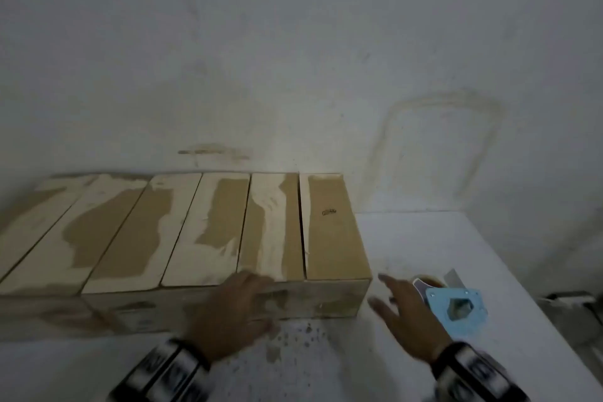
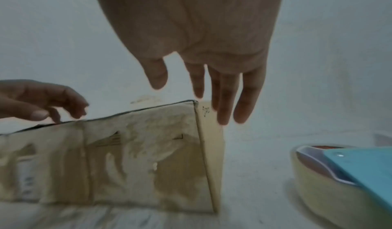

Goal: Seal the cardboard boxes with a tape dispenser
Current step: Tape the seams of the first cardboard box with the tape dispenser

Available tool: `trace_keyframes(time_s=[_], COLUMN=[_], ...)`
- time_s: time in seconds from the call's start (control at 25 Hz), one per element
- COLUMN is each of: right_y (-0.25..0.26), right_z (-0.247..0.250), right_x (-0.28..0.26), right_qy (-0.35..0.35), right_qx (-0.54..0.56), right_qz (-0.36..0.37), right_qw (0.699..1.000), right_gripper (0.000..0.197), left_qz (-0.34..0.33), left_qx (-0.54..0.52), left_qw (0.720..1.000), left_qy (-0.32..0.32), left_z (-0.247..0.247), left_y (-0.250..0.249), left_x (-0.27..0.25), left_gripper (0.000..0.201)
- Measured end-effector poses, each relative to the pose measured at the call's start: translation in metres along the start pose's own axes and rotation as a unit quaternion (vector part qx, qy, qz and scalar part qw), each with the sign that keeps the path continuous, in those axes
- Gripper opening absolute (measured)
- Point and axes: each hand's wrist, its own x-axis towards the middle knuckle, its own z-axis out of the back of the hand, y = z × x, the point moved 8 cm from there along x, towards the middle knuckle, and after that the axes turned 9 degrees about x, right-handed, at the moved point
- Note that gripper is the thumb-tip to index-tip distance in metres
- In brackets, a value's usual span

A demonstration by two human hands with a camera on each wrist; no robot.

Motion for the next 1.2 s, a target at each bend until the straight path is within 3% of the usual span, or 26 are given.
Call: trace_keyframes(time_s=[0.08, 0.16, 0.24, 0.36, 0.52, 0.68, 0.76, 0.92, 1.0, 1.08, 1.2], right_y=[0.014, 0.024, 0.027, 0.025, 0.017, 0.020, 0.019, -0.017, -0.055, -0.095, -0.141], right_z=[0.006, 0.000, -0.012, -0.018, -0.017, -0.010, -0.005, 0.004, 0.006, 0.011, 0.024], right_x=[0.031, 0.055, 0.068, 0.072, 0.077, 0.071, 0.067, 0.049, 0.037, 0.021, -0.011], right_qy=[-0.052, -0.045, -0.027, -0.008, 0.021, 0.009, -0.001, -0.070, -0.126, -0.166, -0.240], right_qx=[0.121, 0.154, 0.170, 0.199, 0.191, 0.169, 0.134, 0.122, 0.131, 0.042, -0.066], right_qz=[-0.018, -0.044, -0.027, 0.019, 0.017, 0.007, -0.002, -0.060, -0.108, -0.182, -0.317], right_qw=[0.991, 0.986, 0.985, 0.980, 0.981, 0.986, 0.991, 0.988, 0.977, 0.968, 0.915], right_gripper=[0.073, 0.076, 0.067, 0.052, 0.053, 0.051, 0.049, 0.059, 0.073, 0.067, 0.065], left_qz=[-0.024, -0.016, -0.025, -0.044, -0.066, -0.168, -0.197, -0.180, -0.163, -0.149, -0.130], left_qx=[0.092, 0.170, 0.222, 0.264, 0.270, 0.318, 0.307, 0.281, 0.277, 0.272, 0.251], left_qw=[0.995, 0.985, 0.971, 0.958, 0.955, 0.929, 0.926, 0.936, 0.942, 0.946, 0.956], left_qy=[-0.026, 0.031, 0.082, 0.100, 0.107, 0.090, 0.100, 0.113, 0.100, 0.094, 0.082], left_z=[0.010, 0.001, -0.018, -0.035, -0.040, -0.046, -0.052, -0.066, -0.070, -0.072, -0.072], left_y=[-0.002, 0.005, 0.009, 0.008, -0.003, -0.020, -0.025, -0.041, -0.054, -0.066, -0.081], left_x=[0.040, 0.076, 0.095, 0.101, 0.102, 0.103, 0.104, 0.107, 0.108, 0.107, 0.107], left_gripper=[0.096, 0.120, 0.131, 0.126, 0.119, 0.087, 0.085, 0.096, 0.090, 0.075, 0.070])
